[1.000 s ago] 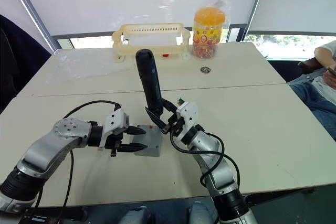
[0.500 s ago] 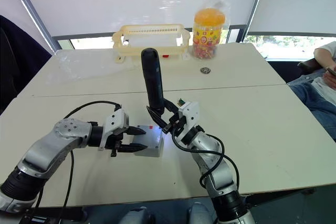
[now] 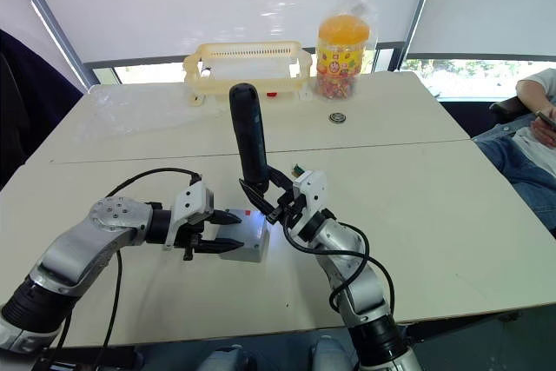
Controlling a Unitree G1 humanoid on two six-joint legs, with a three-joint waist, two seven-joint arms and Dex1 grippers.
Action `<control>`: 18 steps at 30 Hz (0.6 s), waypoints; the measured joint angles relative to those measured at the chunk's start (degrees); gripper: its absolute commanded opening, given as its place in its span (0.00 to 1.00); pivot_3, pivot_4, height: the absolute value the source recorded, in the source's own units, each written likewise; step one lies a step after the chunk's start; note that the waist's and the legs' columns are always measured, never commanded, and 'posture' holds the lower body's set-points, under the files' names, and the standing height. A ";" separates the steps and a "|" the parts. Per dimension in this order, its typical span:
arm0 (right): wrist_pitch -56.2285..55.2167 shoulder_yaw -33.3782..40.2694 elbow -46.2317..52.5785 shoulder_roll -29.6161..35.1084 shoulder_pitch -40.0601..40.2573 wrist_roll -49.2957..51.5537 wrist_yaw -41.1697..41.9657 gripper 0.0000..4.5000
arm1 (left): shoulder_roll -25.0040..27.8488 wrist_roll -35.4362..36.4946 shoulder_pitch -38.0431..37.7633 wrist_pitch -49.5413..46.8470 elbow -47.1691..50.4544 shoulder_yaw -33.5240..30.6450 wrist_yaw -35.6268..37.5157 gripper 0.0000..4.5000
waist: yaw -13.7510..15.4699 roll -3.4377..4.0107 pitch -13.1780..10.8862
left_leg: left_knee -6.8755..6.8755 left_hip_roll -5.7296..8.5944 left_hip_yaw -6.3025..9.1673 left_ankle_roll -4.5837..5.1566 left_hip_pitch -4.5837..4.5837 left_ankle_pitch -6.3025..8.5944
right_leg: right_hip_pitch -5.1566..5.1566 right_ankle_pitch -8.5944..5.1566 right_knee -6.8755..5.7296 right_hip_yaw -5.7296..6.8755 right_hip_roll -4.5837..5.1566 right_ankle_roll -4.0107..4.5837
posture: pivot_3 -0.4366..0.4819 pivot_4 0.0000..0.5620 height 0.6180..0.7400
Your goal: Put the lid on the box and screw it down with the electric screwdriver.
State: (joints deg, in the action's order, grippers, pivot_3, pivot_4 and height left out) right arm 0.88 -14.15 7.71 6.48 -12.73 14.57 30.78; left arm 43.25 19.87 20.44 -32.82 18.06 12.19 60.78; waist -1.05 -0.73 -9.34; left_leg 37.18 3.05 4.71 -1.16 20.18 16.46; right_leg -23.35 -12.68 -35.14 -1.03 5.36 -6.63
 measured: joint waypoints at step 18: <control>-0.90 -0.07 -1.41 0.17 -0.63 -0.28 0.08 0.39 | 0.35 0.11 0.05 -0.04 0.01 -0.01 0.22 0.55 | 0.02 0.01 0.00 | -0.01 -0.01 0.03 -0.01 0.01 0.01 | 0.00 -0.08 0.02 0.00 0.02 -0.08 | 0.48 0.27 1.00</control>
State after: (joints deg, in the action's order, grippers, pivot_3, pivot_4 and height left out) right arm -0.02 -14.22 6.30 6.65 -13.37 14.29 30.86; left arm 43.61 19.98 20.49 -32.86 18.07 12.18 61.00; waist -1.03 -0.73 -9.34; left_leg 37.17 3.03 4.74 -1.17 20.20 16.47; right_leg -23.35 -12.75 -35.12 -1.03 5.38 -6.70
